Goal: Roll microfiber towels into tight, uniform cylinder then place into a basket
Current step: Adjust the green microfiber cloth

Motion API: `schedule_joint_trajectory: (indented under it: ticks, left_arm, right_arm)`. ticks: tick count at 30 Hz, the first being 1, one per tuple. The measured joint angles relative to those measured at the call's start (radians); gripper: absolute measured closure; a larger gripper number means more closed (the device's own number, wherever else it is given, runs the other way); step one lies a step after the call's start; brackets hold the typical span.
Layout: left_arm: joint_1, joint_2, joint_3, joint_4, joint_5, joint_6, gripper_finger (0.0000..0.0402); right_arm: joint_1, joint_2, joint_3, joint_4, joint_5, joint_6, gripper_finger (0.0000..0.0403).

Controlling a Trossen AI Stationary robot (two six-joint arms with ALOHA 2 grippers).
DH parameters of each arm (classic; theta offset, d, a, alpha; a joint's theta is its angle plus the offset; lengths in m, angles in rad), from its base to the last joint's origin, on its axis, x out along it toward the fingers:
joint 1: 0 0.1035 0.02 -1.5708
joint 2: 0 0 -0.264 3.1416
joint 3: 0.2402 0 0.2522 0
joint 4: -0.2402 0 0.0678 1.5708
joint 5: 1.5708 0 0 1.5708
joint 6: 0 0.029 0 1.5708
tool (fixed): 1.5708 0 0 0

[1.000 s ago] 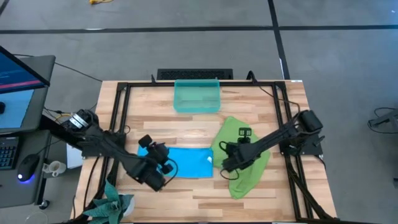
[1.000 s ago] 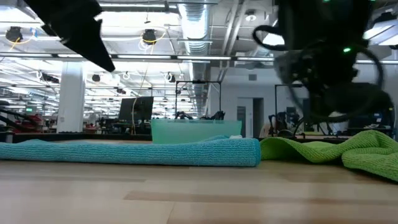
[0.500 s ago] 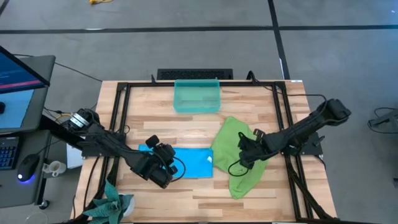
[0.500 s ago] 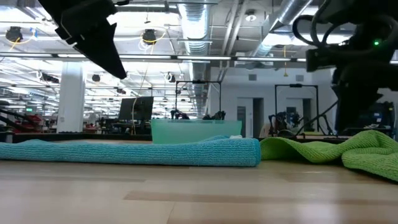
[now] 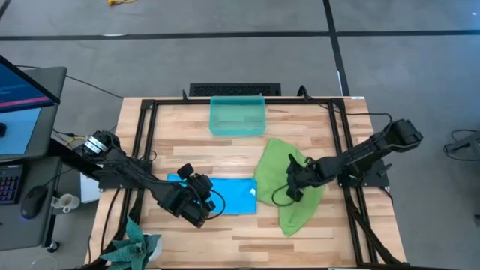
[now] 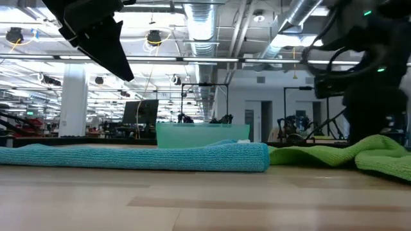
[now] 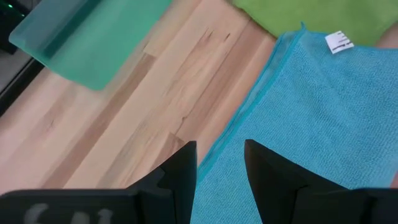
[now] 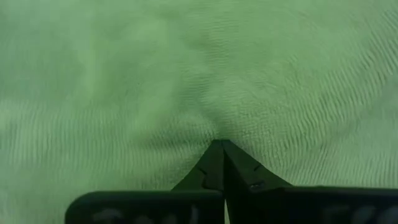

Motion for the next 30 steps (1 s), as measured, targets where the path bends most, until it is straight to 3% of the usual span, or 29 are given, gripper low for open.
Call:
schedule_joint_trajectory:
  ticks: [23, 30]
  left_arm:
    - [0.0, 0.0, 0.0, -0.002, 0.002, 0.0, 0.0274]
    - [0.0, 0.0, 0.0, -0.005, 0.002, 0.0, 0.0274]
  right_arm:
    - [-0.638, 0.012, 0.012, -0.015, 0.026, -0.188, 0.0389]
    - [-0.808, 0.013, 0.012, -0.012, 0.091, -0.246, 0.0385]
